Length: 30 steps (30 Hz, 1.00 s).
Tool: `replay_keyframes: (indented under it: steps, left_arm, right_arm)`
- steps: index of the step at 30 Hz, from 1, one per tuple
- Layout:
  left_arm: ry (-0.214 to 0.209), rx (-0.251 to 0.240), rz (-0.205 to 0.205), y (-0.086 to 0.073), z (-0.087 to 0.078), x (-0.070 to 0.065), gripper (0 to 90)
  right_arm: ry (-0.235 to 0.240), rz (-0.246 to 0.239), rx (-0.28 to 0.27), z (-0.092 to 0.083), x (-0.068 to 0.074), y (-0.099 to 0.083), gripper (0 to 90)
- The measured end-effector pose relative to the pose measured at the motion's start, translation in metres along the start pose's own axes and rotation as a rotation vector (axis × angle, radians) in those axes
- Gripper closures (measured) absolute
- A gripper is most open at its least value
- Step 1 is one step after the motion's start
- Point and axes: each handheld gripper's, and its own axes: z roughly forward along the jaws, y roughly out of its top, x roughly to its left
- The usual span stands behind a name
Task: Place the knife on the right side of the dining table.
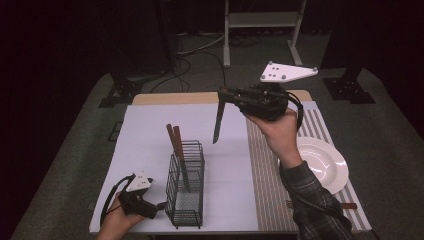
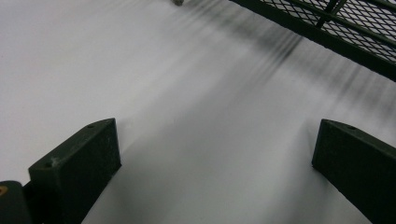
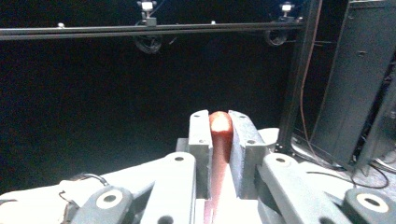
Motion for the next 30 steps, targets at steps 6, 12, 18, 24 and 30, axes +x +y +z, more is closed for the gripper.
replay_keyframes:
  steps: [6,12,18,24,30]
  left_arm:
    - [0.0,0.0,0.0,0.0,0.0,0.0,0.0]
    - [0.0,0.0,-0.001,0.0,0.0,0.0,0.0]
    - [-0.001,-0.001,-0.002,0.0,0.0,0.0,0.0]
    - [0.0,-0.001,0.0,0.0,0.0,0.0,0.0]
    - [0.001,-0.001,0.0,0.0,0.0,0.0,0.0]
  right_arm:
    - [-0.039,0.011,0.01,-0.007,-0.011,-0.007,80.0]
    - [-0.083,0.038,0.023,-0.013,-0.027,-0.017,80.0]
    - [-0.126,0.05,0.035,-0.018,-0.039,-0.024,80.0]
    - [-0.187,0.034,0.055,-0.024,-0.049,-0.032,80.0]
    - [-0.231,0.047,0.063,-0.03,-0.06,-0.041,80.0]
